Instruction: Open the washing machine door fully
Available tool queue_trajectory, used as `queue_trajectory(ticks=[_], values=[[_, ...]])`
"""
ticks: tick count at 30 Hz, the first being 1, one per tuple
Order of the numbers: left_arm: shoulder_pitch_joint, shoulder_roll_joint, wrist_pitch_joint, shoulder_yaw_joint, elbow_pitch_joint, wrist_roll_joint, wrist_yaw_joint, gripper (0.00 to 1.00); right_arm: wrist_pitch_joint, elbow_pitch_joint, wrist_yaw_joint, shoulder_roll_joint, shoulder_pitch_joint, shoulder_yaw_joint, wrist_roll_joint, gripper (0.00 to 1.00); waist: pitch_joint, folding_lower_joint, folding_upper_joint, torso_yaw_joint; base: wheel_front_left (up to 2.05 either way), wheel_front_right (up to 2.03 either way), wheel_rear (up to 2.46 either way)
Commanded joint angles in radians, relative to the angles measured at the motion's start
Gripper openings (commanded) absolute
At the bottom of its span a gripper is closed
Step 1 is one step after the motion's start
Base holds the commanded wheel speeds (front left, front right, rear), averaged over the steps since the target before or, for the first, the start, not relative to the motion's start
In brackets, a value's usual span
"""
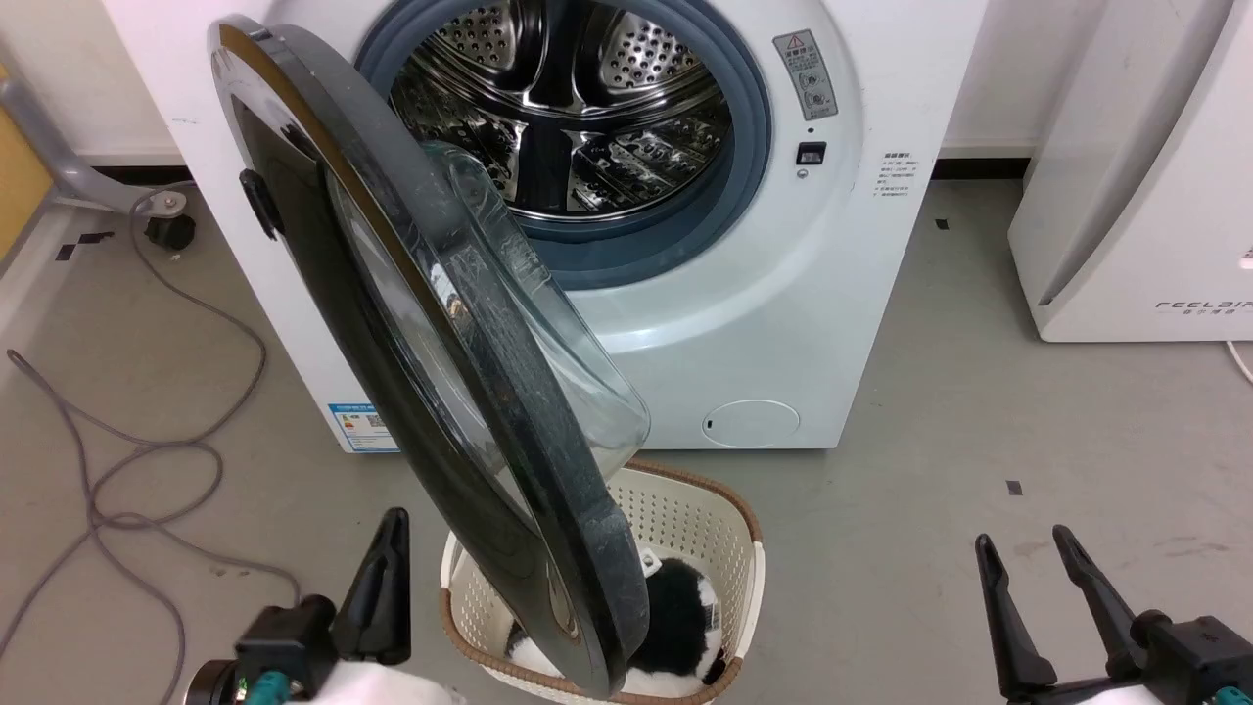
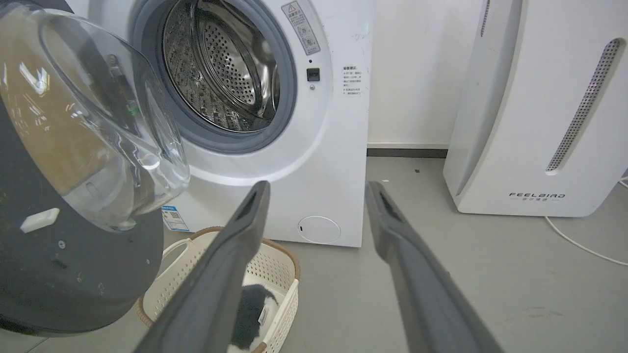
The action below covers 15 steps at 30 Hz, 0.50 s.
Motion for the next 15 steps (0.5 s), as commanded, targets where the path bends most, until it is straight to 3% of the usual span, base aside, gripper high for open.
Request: queue_trajectory(ticks=[1,8,15], values=[[-0.004,-0.015,0.006,0.014,-0.022,-0.043,-0.007,0.0,-0.007,0.006,-0.001,0.005,-0.005,-0.001,-0.006,1.0,0.0,0.0,-0.0001,0.001,0.0,0.0,0.0],[-0.013,-0.016,0.05,0.06,-0.203,-0.089,0.026,0.0,-0.012,0.014,-0.001,0.005,-0.003,-0.004,-0.006,1.0,0.001,0.0,-0.0001,0.004,0.0,0.0,0.0],[-0.076,0.024,0.097,0.077,-0.49,-0.031,0.068,0.0,-0.017,0.014,-0.001,0.005,-0.005,-0.005,-0.004,1.0,0.004,0.0,-0.0001,0.008,0.0,0.0,0.0]])
